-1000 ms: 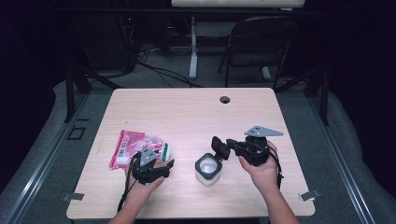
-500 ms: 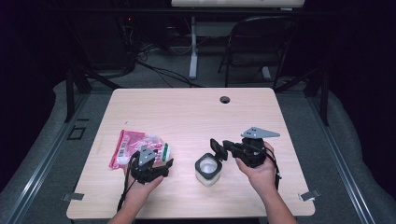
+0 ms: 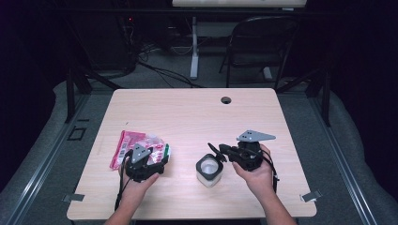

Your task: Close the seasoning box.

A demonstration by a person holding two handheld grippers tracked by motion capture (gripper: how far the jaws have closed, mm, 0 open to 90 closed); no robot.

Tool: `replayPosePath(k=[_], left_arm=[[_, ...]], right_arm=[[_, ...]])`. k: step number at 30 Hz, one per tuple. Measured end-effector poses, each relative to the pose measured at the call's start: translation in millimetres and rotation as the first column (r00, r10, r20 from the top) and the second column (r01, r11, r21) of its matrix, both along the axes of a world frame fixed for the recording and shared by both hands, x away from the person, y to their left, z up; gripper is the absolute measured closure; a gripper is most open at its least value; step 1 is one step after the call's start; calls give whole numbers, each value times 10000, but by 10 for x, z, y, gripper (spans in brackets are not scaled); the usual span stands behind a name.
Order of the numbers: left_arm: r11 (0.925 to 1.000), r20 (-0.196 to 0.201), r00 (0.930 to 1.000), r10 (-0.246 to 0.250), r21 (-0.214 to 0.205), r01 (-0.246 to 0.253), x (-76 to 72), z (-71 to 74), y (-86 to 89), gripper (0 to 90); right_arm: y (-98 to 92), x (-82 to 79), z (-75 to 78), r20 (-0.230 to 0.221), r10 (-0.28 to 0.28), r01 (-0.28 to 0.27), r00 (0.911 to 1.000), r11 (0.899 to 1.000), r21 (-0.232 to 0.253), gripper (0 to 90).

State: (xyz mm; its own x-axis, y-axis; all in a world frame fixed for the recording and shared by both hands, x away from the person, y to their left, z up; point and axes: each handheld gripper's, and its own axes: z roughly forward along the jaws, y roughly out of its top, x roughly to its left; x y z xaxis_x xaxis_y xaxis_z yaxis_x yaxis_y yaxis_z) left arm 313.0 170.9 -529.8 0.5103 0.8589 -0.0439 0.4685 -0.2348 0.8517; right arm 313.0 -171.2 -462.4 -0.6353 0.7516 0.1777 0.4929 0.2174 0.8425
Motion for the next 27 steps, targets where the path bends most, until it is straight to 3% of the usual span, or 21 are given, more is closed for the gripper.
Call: replayPosePath(k=[13, 15, 27], left_arm=[[9994, -12, 9995, 319, -145, -319, 27, 33, 93, 300], [9990, -14, 9992, 400, -192, -401, 30, 36, 113, 302], [9959, 9, 9969, 791, -448, -790, 44, 80, 236, 302]], right_arm=[[48, -12, -12, -39, 214, -214, 9998, 9998, -45, 882], [61, -17, -14, -87, 296, -295, 9995, 9995, 121, 881], [208, -47, -66, -235, 790, -793, 9966, 9968, -122, 867]])
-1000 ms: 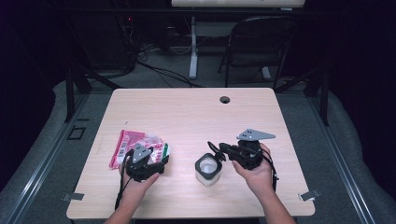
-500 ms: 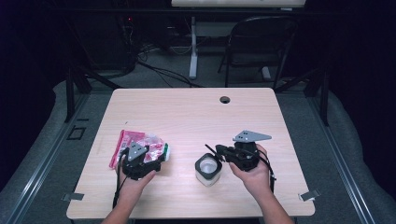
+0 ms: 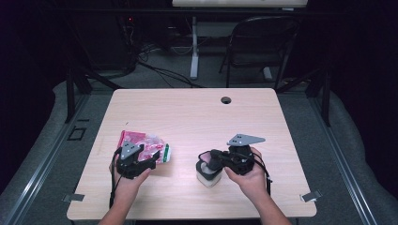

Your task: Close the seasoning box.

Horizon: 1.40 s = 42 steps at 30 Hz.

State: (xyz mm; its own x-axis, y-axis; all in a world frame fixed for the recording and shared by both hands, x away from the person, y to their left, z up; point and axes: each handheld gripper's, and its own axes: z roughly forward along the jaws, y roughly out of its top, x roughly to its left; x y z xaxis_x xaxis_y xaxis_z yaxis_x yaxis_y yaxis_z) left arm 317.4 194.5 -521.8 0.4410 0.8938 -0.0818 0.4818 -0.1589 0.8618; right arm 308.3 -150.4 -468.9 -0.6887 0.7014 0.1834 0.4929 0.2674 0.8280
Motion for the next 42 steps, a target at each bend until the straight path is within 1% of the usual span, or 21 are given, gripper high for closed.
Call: replayPosePath(k=[4, 9, 15, 19, 25, 26, 27, 28, 29, 30, 31, 32, 33, 34, 36, 37, 38, 39, 40, 41, 42], left_arm=[[9999, 47, 9999, 125, -53, -125, -3, 17, 34, 303], [9995, 37, 9995, 307, -56, -307, 5, 28, 90, 305], [9974, 22, 9978, 663, -280, -662, 39, 41, 211, 308], [9952, -42, 9957, 921, -332, -922, 60, 40, 298, 311], [9920, -90, 9927, 1205, -378, -1208, 78, 46, 400, 315], [9890, -80, 9901, 1403, -469, -1405, 87, 46, 453, 315], [9890, -80, 9901, 1403, -469, -1405, 87, 46, 453, 317], [9857, -100, 9875, 1574, -596, -1578, 94, 51, 517, 321], [9857, -100, 9875, 1574, -596, -1578, 94, 51, 517, 327], [9823, -119, 9849, 1729, -705, -1733, 99, 56, 581, 331], [9823, -119, 9849, 1729, -705, -1733, 99, 56, 581, 331], [9784, -129, 9815, 1911, -781, -1916, 104, 57, 637, 331], [9784, -129, 9815, 1911, -781, -1916, 104, 57, 637, 331], [9753, -182, 9788, 2041, -830, -2049, 108, 57, 689, 331], [9742, -206, 9780, 2074, -860, -2085, 111, 54, 714, 337], [9737, -219, 9777, 2089, -881, -2100, 114, 51, 739, 337], [9706, -262, 9747, 2219, -896, -2233, 118, 42, 781, 337], [9706, -262, 9747, 2219, -896, -2233, 118, 42, 781, 337], [9677, -320, 9720, 2327, -919, -2347, 123, 34, 823, 339], [9677, -320, 9720, 2327, -919, -2347, 123, 34, 823, 341], [9643, -400, 9686, 2455, -926, -2482, 129, 22, 858, 341]], right_arm=[[-12, 7, 6, 32, -55, 54, 10000, 10000, 84, 864], [-41, 14, 9, 57, -158, 158, 9999, 9999, 32, 850], [-124, 45, 14, 71, -478, 477, 9988, 9987, 152, 813], [-213, 78, 20, 35, -711, 711, 9975, 9973, 195, 791], [-298, 91, 25, 122, -986, 985, 9951, 9951, 48, 756], [-343, 104, 21, 179, -1163, 1163, 9931, 9932, -15, 735], [-369, 114, 18, 142, -1262, 1261, 9919, 9920, 42, 720], [-404, 124, 18, 112, -1339, 1338, 9909, 9910, 88, 704], [-404, 124, 18, 112, -1339, 1338, 9909, 9910, 88, 704], [-467, 141, 16, 56, -1578, 1577, 9875, 9873, 191, 669], [-467, 141, 16, 56, -1578, 1577, 9875, 9873, 191, 669], [-534, 162, 6, 2, -1778, 1777, 9841, 9836, 306, 650], [-534, 162, 6, 2, -1778, 1777, 9841, 9836, 306, 650], [-601, 186, -12, 24, -2001, 2001, 9798, 9796, 181, 623], [-654, 209, -44, 80, -2355, 2356, 9718, 9718, -51, 599], [-654, 209, -44, 80, -2355, 2356, 9718, 9718, -51, 599], [-711, 230, -72, 36, -2579, 2579, 9662, 9661, -73, 569], [-711, 230, -72, 36, -2579, 2579, 9662, 9661, -73, 569], [-759, 247, -96, 7, -2754, 2754, 9613, 9613, -106, 540], [-759, 247, -96, 7, -2754, 2754, 9613, 9613, -106, 540], [-798, 260, -109, 6, -2928, 2927, 9562, 9559, -234, 527]])
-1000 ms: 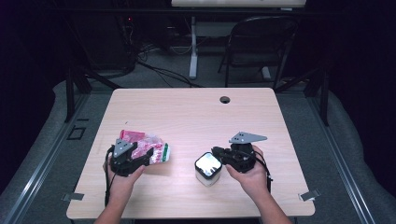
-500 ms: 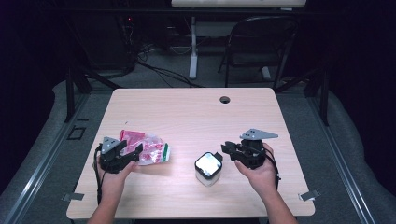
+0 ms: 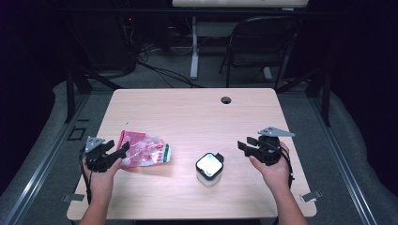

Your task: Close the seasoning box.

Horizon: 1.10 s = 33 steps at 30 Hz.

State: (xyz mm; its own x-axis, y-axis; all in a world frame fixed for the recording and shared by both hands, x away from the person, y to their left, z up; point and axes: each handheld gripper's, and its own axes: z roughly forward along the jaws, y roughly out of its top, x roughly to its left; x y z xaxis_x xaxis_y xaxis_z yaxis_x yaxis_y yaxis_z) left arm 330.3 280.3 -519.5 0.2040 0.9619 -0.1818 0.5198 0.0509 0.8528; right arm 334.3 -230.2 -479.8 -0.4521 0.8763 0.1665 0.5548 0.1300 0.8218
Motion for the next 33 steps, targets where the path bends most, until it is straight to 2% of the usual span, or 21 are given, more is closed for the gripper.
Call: replayPosePath(k=[7, 12, 18, 19, 25, 27, 29, 30, 32, 33], left_arm=[[9998, -74, 9998, 177, -44, -178, 23, -46, 78, 344], [9997, -108, 9997, 237, -16, -237, 35, -76, 110, 344], [9993, -221, 9991, 374, 67, -373, 52, -113, 150, 344], [9992, -336, 9987, 386, 140, -382, 55, -121, 165, 344], [9985, -565, 9969, 541, 153, -533, 78, -184, 220, 349], [9980, -667, 9958, 627, 110, -621, 102, -221, 247, 351], [9978, -687, 9954, 666, 120, -659, 109, -228, 253, 351], [9979, -817, 9946, 643, 126, -635, 125, -236, 266, 351], [9978, -824, 9944, 664, 121, -656, 136, -245, 265, 351], [9979, -832, 9944, 647, 112, -640, 149, -256, 262, 351]], right_arm=[[-114, 25, -57, 11, -386, 386, 9993, 9992, 56, 517], [-209, 45, -140, -142, -765, 766, 9970, 9971, 11, 511], [-223, 71, -224, -238, -838, 837, 9962, 9965, -49, 511], [-223, 71, -224, -238, -838, 837, 9962, 9965, -49, 511], [-257, 109, -349, -550, -1126, 1115, 9921, 9935, -218, 502], [-266, 131, -425, -862, -1193, 1174, 9891, 9927, -266, 500], [-261, 137, -454, -930, -1248, 1228, 9878, 9921, -261, 498], [-259, 150, -504, -1122, -1309, 1268, 9850, 9910, -428, 490], [-263, 153, -521, -1202, -1321, 1256, 9839, 9902, -604, 485], [-277, 146, -560, -1219, -1390, 1338, 9828, 9898, -497, 477]])
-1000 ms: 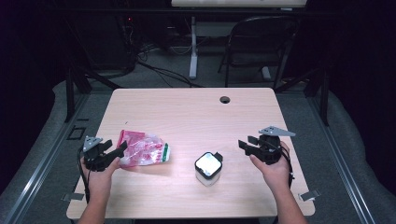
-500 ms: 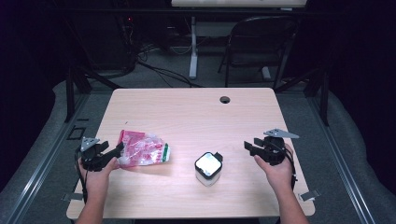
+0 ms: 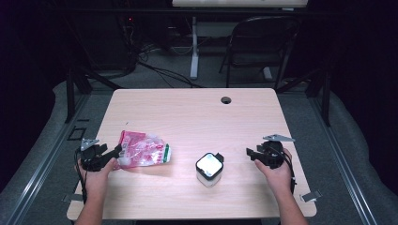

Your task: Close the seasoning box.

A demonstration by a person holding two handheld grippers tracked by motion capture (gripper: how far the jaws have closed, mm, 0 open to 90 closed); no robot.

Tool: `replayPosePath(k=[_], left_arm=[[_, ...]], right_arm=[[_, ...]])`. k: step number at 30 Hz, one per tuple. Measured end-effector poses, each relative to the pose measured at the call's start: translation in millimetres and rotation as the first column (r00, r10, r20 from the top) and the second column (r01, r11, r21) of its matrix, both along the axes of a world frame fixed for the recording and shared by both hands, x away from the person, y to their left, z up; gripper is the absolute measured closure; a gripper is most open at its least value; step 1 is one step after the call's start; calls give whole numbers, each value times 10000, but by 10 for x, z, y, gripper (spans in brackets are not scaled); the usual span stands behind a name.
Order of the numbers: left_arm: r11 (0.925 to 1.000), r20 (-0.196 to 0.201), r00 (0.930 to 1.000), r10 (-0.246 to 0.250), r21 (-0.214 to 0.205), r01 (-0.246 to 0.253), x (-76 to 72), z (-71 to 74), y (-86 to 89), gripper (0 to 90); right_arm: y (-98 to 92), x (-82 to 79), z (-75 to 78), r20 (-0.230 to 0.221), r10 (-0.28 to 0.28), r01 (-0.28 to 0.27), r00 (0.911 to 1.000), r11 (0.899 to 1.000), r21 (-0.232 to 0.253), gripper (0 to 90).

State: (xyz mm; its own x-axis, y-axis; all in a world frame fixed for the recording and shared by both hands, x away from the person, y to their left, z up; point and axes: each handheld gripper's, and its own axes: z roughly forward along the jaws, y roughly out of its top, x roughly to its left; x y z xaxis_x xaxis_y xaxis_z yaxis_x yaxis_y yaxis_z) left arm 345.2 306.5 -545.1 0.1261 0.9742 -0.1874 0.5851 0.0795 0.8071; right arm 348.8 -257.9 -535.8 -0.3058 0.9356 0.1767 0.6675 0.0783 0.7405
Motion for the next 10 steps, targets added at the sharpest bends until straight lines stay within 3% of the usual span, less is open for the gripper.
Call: replayPosePath(k=[3, 10], left_arm=[[10000, -184, 9998, -84, 47, 85, 39, -23, -30, 361], [9999, -157, 9999, 33, 137, -30, 53, -27, -32, 367]], right_arm=[[-32, -18, -12, -61, -80, 80, 9999, 10000, -7, 459], [-139, -31, 14, 87, -391, 390, 9992, 9991, 155, 444]])
